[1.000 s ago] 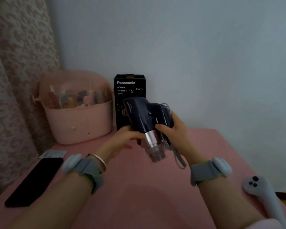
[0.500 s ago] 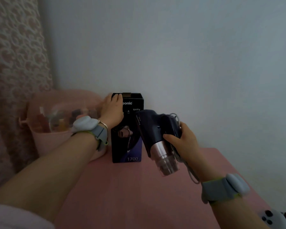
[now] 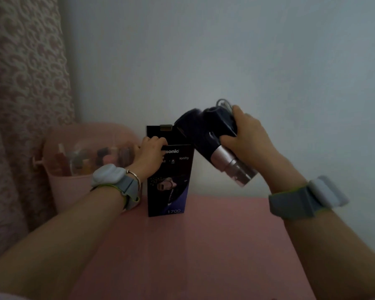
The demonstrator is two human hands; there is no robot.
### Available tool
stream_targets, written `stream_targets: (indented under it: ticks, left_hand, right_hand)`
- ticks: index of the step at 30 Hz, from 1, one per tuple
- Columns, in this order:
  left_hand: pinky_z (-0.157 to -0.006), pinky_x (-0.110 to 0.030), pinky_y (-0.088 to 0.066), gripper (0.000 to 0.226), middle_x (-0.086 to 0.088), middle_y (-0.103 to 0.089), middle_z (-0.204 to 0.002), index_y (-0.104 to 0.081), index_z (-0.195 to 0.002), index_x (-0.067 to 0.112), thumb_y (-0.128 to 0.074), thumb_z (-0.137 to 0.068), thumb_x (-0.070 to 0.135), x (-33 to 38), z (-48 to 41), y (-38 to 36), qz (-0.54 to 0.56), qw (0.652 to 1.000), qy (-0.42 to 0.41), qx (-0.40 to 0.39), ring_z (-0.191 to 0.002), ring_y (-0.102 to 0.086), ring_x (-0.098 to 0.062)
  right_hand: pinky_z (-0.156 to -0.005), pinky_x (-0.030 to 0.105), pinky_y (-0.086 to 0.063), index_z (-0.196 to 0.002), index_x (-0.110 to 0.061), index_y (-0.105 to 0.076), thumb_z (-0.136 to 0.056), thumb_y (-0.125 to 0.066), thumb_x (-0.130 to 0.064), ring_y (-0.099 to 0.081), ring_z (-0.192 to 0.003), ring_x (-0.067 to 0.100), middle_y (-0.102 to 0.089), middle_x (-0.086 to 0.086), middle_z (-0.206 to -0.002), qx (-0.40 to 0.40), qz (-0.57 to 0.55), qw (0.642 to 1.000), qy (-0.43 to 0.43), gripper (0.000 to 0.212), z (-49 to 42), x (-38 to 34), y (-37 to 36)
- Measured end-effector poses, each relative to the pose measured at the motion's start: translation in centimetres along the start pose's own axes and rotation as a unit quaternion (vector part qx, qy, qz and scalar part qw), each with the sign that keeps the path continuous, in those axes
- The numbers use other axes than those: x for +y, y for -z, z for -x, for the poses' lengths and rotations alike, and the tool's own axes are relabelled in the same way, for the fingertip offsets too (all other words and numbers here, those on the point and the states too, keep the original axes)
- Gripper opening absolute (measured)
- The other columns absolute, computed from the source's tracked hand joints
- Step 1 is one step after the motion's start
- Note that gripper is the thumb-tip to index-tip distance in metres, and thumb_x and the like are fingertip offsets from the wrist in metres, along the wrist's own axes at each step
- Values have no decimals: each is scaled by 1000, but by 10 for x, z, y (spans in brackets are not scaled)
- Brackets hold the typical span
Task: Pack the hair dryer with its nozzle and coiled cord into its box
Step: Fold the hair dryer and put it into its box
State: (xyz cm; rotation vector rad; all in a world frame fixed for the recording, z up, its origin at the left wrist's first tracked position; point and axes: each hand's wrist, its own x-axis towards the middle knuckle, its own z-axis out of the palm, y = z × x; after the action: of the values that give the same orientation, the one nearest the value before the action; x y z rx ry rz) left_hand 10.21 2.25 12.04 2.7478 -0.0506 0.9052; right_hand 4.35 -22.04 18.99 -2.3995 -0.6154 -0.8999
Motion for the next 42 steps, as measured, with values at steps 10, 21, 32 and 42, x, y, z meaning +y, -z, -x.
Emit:
stream_targets:
  ticks: [10,21,32,42]
  left_hand:
    - [-79,-42,-41,23,-16,-62,-101,-62,-106,8,-48,-91,16,15,30,22,-17,997,-79,0,-96,-52,-34]
    - [-79,-45,-45,16,-19,-58,-101,-59,-94,-2,-56,-86,12,4,29,28,50,997,-53,-1,-97,-53,-33]
    - [-73,-39,-40,30,-13,-56,-98,-60,-83,-1,-68,-78,27,-3,28,26,7,997,-47,63,-99,-42,-29]
    - [-66,-47,-48,20,-14,-65,-80,-52,-78,5,-61,-83,22,-10,29,29,119,992,-43,21,-76,-59,-33]
  right_hand:
    - [-79,43,-43,-136,-6,-30,-87,-45,-12,-52,-106,37,-51,20,-120,-7,355,904,237,51,-46,-65,6]
    - [-88,38,-40,-141,-7,-25,-97,-32,-14,-49,-115,31,-48,16,-131,-72,518,747,411,45,-62,-73,-29]
    - [-102,36,-32,-143,-20,-27,-98,-36,-22,-43,-127,27,-44,7,-141,-167,557,715,388,46,-74,-85,-59]
    - [-108,33,-26,-135,-12,-40,-99,-31,-24,-37,-132,23,-43,6,-143,-231,587,669,393,39,-74,-89,-103]
